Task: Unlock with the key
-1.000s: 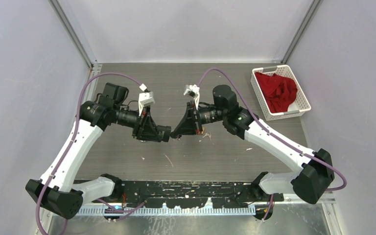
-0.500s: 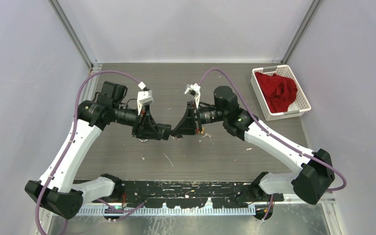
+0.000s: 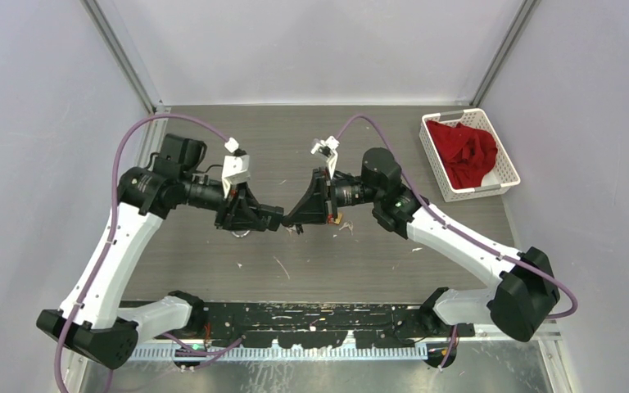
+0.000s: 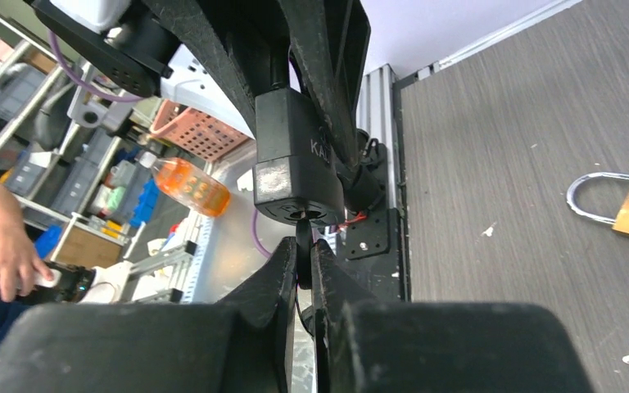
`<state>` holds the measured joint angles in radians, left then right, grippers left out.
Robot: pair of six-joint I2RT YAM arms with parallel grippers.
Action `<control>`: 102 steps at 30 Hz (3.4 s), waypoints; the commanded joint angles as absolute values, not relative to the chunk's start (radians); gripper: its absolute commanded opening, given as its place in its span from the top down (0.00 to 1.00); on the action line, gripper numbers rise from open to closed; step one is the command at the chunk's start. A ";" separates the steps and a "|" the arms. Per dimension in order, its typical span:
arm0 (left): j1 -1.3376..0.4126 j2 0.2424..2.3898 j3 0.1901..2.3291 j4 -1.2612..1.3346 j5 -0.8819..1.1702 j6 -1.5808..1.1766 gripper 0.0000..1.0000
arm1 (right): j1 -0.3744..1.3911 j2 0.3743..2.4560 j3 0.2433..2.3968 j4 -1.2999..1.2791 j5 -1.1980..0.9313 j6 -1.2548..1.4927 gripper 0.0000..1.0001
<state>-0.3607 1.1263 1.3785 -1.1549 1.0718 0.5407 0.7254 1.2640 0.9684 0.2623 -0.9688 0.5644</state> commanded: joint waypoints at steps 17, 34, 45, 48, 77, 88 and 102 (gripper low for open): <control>-0.361 0.978 1.365 -1.021 1.048 0.716 1.00 | 0.724 1.285 0.948 0.513 -0.945 0.773 0.50; -0.361 1.005 1.260 -0.759 1.192 0.076 1.00 | 0.795 1.162 1.005 0.267 -0.770 0.405 0.15; -0.360 1.004 1.241 -0.795 1.214 0.098 1.00 | 0.823 1.240 1.064 0.333 -0.786 0.494 0.48; -0.360 1.007 1.245 -0.790 1.210 0.096 1.00 | 0.822 1.251 1.063 0.345 -0.787 0.513 0.63; -0.310 1.031 1.328 -1.172 0.928 0.991 0.89 | 0.740 1.353 1.061 0.309 -0.893 0.724 0.99; -0.354 0.735 0.914 -0.556 0.707 1.380 0.89 | 0.711 1.477 1.007 0.551 -0.923 1.105 0.99; -0.357 0.738 0.774 -0.502 0.694 1.697 0.09 | 0.587 1.493 0.926 0.585 -0.874 1.222 0.99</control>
<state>-0.3534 0.6914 0.6697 -0.4129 0.7139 1.6863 0.6685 1.5269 0.9295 0.4946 -0.9058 1.1786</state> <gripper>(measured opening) 0.755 0.376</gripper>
